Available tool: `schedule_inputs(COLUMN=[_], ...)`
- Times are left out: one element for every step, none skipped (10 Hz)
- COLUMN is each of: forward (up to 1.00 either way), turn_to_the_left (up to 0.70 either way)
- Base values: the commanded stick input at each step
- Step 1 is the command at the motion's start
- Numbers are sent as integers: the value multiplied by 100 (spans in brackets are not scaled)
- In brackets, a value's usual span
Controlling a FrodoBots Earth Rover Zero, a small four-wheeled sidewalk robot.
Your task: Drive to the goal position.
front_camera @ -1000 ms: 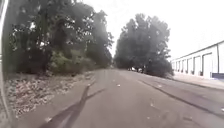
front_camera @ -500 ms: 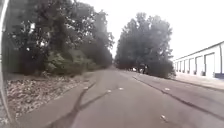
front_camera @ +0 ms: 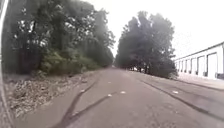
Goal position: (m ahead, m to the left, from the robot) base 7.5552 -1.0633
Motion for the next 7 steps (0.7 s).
schedule_inputs(forward=[70,70,70,70,70,70,70], turn_to_the_left=[0,0,0,0,0,0,0])
